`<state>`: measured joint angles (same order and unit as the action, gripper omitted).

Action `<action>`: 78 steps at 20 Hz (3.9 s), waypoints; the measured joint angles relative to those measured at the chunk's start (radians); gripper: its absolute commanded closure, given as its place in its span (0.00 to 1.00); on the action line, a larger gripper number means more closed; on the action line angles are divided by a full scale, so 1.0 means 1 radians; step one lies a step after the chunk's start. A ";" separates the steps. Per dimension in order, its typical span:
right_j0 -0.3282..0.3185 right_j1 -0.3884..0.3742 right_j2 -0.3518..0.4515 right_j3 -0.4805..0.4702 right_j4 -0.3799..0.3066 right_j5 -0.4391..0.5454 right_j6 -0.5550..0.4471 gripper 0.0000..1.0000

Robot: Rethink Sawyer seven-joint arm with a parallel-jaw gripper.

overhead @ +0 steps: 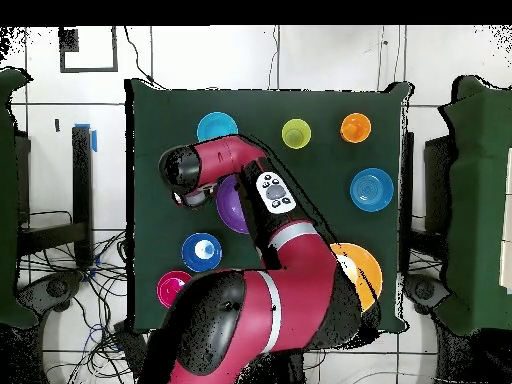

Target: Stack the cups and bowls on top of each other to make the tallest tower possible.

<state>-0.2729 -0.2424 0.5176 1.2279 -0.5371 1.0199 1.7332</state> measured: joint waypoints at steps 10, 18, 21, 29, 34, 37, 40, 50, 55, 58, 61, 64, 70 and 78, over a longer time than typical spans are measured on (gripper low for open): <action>-0.001 -0.003 0.008 0.004 -0.003 0.035 0.000 0.00; -0.002 -0.194 0.010 0.232 0.008 0.035 0.000 0.00; -0.002 -0.239 0.011 0.263 0.008 0.035 0.000 0.00; -0.008 -0.322 0.012 0.286 0.009 0.035 0.000 0.00; -0.031 -0.330 0.013 0.285 0.008 0.035 0.000 0.00; -0.042 -0.325 0.013 0.280 0.006 0.035 0.000 0.00; -0.045 -0.323 0.013 0.278 0.006 0.035 0.000 0.00; -0.053 -0.323 0.015 0.274 0.003 0.035 0.000 0.00; -0.053 -0.322 0.016 0.273 0.003 0.036 0.000 0.00; -0.053 -0.297 0.018 0.252 0.002 0.031 0.000 0.00; -0.053 -0.237 0.021 0.203 -0.019 -0.002 0.000 0.00; -0.053 -0.161 0.025 0.144 -0.047 -0.048 0.000 0.00; -0.055 -0.012 0.040 -0.007 -0.082 -0.083 0.000 0.00; -0.046 0.039 0.063 -0.116 -0.067 0.073 0.000 0.00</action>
<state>-0.3189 -0.2034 0.5802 1.1114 -0.6043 1.0934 1.7334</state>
